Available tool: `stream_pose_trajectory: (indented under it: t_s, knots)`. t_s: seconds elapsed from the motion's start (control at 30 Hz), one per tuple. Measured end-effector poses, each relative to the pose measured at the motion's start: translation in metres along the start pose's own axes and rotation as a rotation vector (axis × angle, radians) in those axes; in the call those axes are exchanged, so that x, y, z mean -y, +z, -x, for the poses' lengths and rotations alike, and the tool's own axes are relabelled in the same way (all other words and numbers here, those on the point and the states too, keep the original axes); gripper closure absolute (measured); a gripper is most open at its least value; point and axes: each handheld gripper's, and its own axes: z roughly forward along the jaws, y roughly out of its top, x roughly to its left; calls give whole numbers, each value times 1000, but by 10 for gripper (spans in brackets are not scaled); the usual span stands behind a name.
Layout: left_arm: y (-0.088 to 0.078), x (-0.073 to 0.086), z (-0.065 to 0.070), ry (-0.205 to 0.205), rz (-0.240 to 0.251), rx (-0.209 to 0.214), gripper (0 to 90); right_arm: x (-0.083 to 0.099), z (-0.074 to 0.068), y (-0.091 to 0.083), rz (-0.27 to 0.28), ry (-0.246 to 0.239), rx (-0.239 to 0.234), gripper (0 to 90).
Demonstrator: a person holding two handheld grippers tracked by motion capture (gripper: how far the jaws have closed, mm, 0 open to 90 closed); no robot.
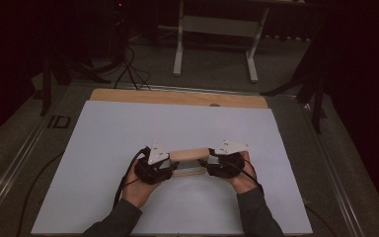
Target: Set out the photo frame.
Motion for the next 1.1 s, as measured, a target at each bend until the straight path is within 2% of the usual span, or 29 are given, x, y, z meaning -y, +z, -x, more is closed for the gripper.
stream_pose_trajectory:
  t_s: [0.3, 0.77, 1.1]
  knots:
    - [0, 2, -12, -44, 21, 0, 550, -5, -8, 9, 10, 21, 44, 492]
    - [1, 3, -22, -50, 28, 5, 540, -10, -14, 16, 7, 35, 91, 489]
    - [4, 1, -32, -73, 36, 13, 528, -16, -14, 21, -2, 33, 111, 490]
